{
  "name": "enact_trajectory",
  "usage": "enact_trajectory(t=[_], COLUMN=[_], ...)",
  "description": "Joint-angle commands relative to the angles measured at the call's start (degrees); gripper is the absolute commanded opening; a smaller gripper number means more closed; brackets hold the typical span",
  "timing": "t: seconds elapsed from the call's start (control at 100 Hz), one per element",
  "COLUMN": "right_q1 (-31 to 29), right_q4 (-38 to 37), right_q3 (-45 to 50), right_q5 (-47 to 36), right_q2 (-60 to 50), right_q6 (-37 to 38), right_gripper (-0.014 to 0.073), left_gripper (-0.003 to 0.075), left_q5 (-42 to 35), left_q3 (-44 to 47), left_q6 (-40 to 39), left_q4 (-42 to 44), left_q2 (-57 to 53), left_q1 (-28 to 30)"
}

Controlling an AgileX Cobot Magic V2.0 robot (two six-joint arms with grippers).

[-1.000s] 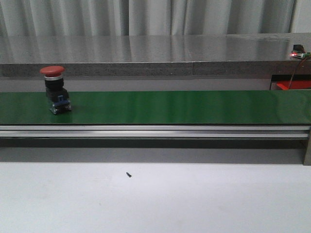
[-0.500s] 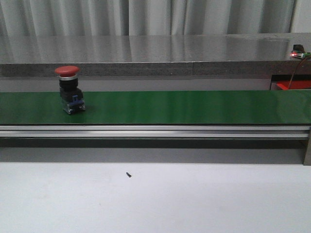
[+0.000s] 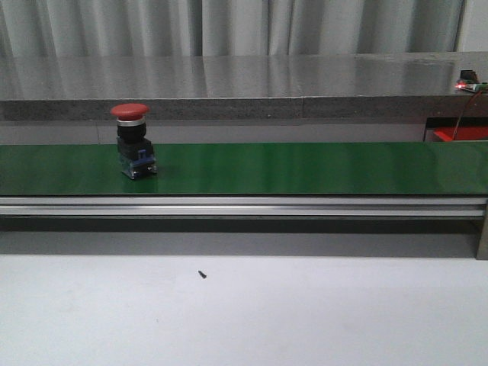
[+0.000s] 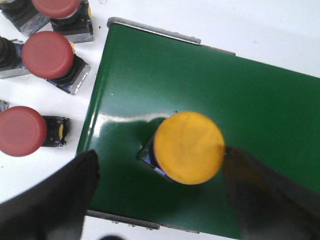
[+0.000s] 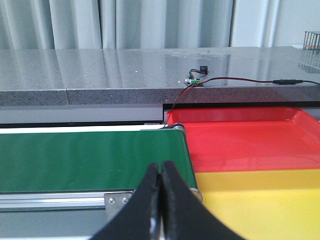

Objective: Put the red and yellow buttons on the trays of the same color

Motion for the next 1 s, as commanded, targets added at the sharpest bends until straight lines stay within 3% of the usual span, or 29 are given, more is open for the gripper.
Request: enact_trajectory(t=[0.0, 0.35, 0.49, 0.7, 0.99], right_q1=[-0.2, -0.2, -0.2, -0.2, -0.2], right_q4=[-0.7, -0.7, -0.7, -0.7, -0.7], right_q3=[-1.0, -1.0, -1.0, -1.0, -1.0], right_q5=[-4.1, -4.1, -4.1, -4.1, -4.3], right_q2=[-0.7, -0.7, -0.7, -0.7, -0.7], right_q6=[-0.4, -0.4, -0.4, -0.4, -0.4], right_gripper=[-0.0106, -0.0106, -0.0106, -0.0106, -0.0106], left_gripper=[0.0624, 0.0599, 0.0403, -0.0023, -0.0020], left_q5=[-1.0, 1.8, 2.0, 1.5, -0.2], left_q3=[-2.1, -1.7, 0.8, 5.8, 14.1], left_q6=[0.1, 0.8, 3.4, 3.4, 3.4], left_q4=[-1.1, -2.0, -4.1, -4.3, -5.1], left_q2=[-2.7, -9.8, -15.0, -22.6, -33.5], left_q1=[-0.2, -0.4, -2.2, -7.0, -9.5])
